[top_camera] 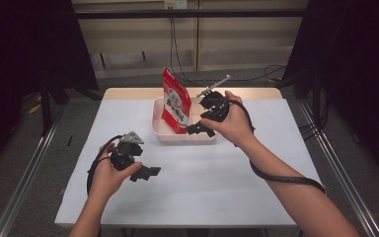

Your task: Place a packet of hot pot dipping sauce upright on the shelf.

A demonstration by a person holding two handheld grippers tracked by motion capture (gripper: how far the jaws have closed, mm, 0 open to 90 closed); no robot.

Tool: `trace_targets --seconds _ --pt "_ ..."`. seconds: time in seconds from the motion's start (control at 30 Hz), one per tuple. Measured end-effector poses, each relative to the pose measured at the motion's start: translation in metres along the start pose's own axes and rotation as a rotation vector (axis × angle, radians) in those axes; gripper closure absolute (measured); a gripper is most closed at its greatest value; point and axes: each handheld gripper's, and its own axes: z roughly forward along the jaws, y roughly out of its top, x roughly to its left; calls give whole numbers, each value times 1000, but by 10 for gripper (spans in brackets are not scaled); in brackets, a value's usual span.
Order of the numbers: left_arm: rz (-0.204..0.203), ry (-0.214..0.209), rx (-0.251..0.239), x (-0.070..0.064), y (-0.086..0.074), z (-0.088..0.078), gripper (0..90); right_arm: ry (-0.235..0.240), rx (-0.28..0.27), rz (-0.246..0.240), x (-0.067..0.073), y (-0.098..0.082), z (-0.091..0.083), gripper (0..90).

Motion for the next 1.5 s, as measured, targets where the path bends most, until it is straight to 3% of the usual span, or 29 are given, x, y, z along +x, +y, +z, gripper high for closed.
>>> trace_targets --seconds 0.17,1.07,1.3,1.5 --pt "-13 -6 -6 -1 0 -1 33 10 2 -7 1 -6 1 197" --pt "0 -6 7 0 0 0 33 46 32 -19 7 -43 13 180" --pt "-1 -8 8 -1 0 0 33 35 24 -61 9 -54 16 165" --pt "1 -9 10 -1 0 0 33 48 31 -59 11 -64 18 165"
